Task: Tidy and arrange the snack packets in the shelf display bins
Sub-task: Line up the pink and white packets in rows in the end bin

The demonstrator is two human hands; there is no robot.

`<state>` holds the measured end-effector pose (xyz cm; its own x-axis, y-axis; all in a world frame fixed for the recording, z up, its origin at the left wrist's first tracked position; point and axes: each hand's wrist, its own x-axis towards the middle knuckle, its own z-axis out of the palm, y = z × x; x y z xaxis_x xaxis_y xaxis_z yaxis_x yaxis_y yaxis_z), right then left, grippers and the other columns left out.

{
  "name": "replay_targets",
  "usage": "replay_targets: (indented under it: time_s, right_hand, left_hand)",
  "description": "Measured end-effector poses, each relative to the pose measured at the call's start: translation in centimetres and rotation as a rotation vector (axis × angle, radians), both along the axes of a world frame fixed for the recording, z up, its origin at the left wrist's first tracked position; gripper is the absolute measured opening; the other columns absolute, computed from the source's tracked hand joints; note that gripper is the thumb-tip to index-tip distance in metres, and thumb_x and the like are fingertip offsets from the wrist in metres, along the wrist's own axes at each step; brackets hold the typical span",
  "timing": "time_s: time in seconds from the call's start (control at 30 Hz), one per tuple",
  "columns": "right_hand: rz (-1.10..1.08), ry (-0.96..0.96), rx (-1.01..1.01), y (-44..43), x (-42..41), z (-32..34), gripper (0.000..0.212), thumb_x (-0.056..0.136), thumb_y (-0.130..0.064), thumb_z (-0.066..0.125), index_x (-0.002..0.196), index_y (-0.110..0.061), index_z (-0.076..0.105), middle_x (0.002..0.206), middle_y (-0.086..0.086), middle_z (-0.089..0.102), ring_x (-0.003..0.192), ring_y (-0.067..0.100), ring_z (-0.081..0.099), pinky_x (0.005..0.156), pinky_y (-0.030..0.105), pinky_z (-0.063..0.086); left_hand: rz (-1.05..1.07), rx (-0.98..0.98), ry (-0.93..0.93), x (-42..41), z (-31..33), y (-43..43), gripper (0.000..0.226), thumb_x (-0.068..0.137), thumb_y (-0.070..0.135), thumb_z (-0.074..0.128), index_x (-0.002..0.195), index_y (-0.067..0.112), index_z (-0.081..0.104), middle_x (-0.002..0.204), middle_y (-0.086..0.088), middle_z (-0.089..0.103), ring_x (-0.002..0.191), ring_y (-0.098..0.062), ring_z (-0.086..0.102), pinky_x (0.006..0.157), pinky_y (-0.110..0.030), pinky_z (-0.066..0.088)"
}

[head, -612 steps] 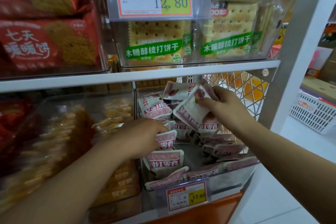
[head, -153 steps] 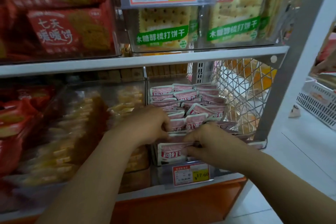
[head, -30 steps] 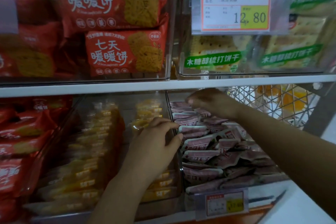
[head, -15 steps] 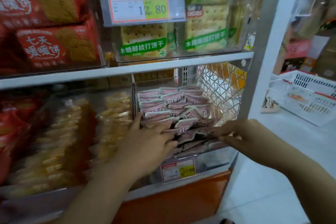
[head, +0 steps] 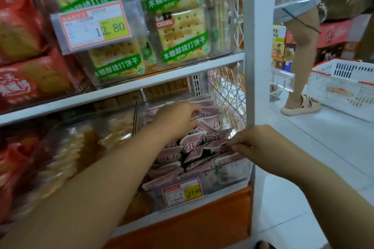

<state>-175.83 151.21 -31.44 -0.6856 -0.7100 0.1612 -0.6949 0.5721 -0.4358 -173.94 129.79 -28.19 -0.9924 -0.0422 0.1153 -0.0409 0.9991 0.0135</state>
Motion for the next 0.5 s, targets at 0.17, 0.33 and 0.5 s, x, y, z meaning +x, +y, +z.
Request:
replay_targets:
  time_s: [0.17,0.33,0.5]
  right_hand:
    - [0.005,-0.051,-0.081,0.5,-0.4,-0.1,0.021,0.091,-0.02,0.058,0.104,-0.027,0.072,0.097,-0.012,0.07,0.08,0.0,0.06,0.071,0.006,0.042]
    - [0.038,-0.123,-0.107,1.0,-0.7,0.0,0.02,0.09,-0.02,0.059,0.104,-0.026,0.072,0.098,-0.015,0.069,0.084,-0.002,0.062,0.08,0.013,0.049]
    - [0.049,-0.148,-0.105,0.8,-0.8,0.1,0.02,0.089,-0.02,0.06,0.102,-0.028,0.073,0.093,-0.018,0.068,0.083,0.0,0.063,0.081,0.02,0.052]
  left_hand:
    - [0.042,-0.169,-0.154,-3.6,-1.2,1.5,0.028,0.087,0.043,0.06,0.104,0.022,0.065,0.113,0.004,0.062,0.107,-0.02,0.055,0.076,-0.031,0.046]
    - [0.097,-0.16,-0.034,-4.0,-0.8,0.5,0.009,0.09,0.015,0.055,0.09,0.017,0.064,0.093,-0.005,0.064,0.086,-0.025,0.06,0.061,-0.027,0.038]
    - [0.164,0.203,0.221,-2.6,0.3,0.1,0.013,0.096,0.02,0.047,0.083,0.019,0.05,0.079,-0.001,0.057,0.075,-0.018,0.052,0.056,-0.03,0.034]
